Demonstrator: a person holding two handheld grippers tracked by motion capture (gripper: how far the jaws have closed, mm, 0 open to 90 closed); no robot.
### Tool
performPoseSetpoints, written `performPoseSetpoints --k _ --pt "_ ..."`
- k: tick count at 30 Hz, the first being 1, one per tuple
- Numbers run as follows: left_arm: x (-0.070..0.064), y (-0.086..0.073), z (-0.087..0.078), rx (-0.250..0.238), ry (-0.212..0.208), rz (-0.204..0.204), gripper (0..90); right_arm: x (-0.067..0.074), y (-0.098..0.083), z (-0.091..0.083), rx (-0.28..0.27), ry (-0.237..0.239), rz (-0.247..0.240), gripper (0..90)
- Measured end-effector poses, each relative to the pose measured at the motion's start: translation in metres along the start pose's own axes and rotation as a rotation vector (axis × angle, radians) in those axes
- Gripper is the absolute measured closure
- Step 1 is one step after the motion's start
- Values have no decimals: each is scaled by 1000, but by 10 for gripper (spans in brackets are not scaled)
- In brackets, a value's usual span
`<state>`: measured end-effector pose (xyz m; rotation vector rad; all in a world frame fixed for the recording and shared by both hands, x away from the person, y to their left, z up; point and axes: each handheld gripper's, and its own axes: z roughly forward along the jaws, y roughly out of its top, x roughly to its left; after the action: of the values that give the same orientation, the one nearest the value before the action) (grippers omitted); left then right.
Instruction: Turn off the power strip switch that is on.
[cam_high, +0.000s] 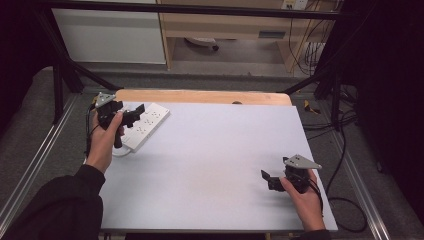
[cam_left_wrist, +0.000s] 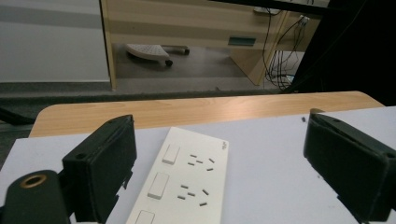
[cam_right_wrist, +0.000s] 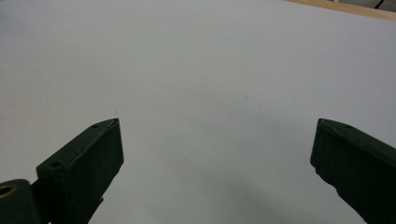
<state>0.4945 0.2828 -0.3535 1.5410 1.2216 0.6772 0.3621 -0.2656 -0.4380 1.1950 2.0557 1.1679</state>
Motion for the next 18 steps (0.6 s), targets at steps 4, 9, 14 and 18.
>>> performPoseSetpoints --k 4,9,14,18 --pt "-4 2 -7 0 -14 9 86 0 0 1 -2 5 -2 31" --pt "-6 3 -20 -5 -24 11 75 1 0 1 -1 8 -1 31" --pt "-3 2 -33 -14 -25 9 73 1 0 1 0 8 4 31" --pt "-2 1 -42 -11 -28 8 73 1 0 1 1 7 3 31"
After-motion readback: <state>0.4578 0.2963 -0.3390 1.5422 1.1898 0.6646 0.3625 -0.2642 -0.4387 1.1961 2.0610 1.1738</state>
